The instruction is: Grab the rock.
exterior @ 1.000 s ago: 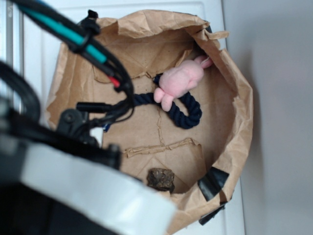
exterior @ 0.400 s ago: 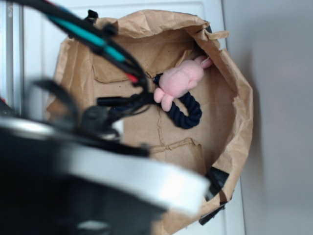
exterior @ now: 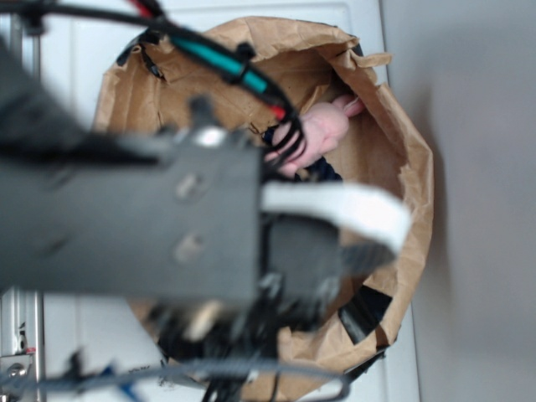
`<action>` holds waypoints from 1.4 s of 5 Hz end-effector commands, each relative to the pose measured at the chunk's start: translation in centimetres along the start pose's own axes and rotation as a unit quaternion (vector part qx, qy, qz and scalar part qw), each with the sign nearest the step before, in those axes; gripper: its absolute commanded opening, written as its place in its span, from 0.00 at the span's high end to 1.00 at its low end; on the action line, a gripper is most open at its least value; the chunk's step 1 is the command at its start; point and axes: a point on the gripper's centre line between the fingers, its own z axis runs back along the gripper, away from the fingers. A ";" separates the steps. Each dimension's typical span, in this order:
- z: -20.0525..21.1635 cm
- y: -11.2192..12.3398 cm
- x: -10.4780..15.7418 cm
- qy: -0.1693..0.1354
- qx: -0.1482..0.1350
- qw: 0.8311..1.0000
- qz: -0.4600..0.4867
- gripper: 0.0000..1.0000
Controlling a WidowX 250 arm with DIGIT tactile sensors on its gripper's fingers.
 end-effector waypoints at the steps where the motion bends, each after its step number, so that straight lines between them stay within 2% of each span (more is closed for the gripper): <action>1: -1.2 3.7 2.3 -0.036 -0.036 0.998 -0.044 0.00; 2: -3.6 2.4 1.2 -0.073 -0.004 0.992 -0.102 0.00; 3: -5.3 1.6 1.0 -0.073 0.013 0.980 -0.185 0.00; 5: -5.3 1.6 1.0 -0.073 0.013 0.980 -0.185 0.00; 6: -7.0 1.0 2.7 -0.035 -0.022 0.963 -0.266 0.00; 7: -7.6 0.5 3.4 -0.022 -0.035 0.952 -0.303 0.00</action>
